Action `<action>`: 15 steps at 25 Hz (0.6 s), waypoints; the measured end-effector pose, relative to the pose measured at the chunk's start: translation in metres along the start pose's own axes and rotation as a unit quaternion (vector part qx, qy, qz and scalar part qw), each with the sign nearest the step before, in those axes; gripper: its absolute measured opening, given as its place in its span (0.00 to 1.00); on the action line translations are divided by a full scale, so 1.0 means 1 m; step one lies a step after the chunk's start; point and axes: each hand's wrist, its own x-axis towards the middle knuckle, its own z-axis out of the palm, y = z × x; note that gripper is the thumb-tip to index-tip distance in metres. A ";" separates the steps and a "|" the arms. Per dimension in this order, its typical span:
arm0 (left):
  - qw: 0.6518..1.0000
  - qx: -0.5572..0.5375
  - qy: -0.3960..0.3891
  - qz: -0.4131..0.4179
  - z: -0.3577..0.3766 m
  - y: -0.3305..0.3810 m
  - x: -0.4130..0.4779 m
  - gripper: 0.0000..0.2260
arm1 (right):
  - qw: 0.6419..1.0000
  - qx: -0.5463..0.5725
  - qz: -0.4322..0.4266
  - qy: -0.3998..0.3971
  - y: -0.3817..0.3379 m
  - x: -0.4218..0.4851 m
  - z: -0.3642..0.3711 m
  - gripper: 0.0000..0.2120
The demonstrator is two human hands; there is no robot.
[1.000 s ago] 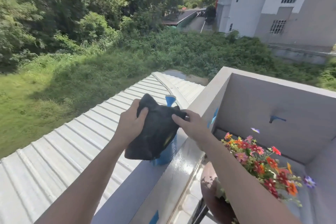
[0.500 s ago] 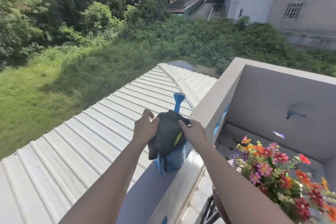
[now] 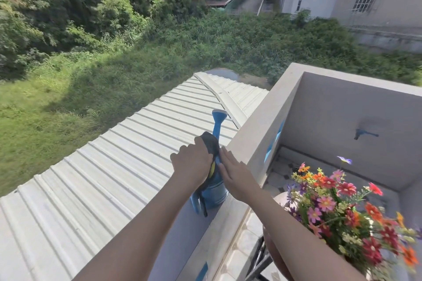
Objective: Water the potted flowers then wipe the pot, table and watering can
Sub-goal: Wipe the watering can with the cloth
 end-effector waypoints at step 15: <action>0.984 -0.128 0.062 0.106 -0.038 -0.007 0.010 0.11 | 0.981 0.006 0.109 0.161 -0.048 -0.015 -0.012 0.25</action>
